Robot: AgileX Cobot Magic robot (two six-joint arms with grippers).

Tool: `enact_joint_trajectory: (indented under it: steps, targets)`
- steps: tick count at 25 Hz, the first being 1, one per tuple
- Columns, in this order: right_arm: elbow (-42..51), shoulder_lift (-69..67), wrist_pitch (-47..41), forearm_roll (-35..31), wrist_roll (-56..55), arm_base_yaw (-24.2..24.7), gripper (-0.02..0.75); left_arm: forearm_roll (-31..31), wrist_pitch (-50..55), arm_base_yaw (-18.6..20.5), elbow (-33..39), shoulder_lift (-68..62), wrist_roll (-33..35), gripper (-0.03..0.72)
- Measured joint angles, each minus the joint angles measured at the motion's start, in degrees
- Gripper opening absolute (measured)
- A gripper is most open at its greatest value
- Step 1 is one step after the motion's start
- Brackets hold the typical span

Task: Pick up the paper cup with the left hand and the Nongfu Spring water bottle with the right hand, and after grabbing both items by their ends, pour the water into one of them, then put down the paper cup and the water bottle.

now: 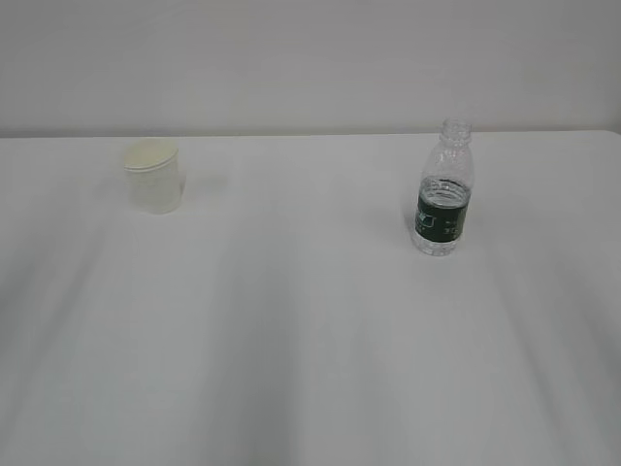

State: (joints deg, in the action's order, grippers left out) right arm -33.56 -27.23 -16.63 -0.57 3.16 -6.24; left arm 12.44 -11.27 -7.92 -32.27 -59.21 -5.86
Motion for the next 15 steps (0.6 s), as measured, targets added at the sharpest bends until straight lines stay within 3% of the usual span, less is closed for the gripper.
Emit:
enact_joint_trajectory:
  steps: [7, 15]
  targets:
    - [0.64, -6.00, 4.78, -0.10, 0.00, 0.00, 0.575, -7.74, -6.65, -0.12, 0.00, -2.37, 0.00, 0.498]
    - [8.41, -14.93, 19.66, -0.22, -2.12, 0.00, 0.574, -7.06, -8.62, -0.71, 0.00, -3.06, 0.00, 0.454]
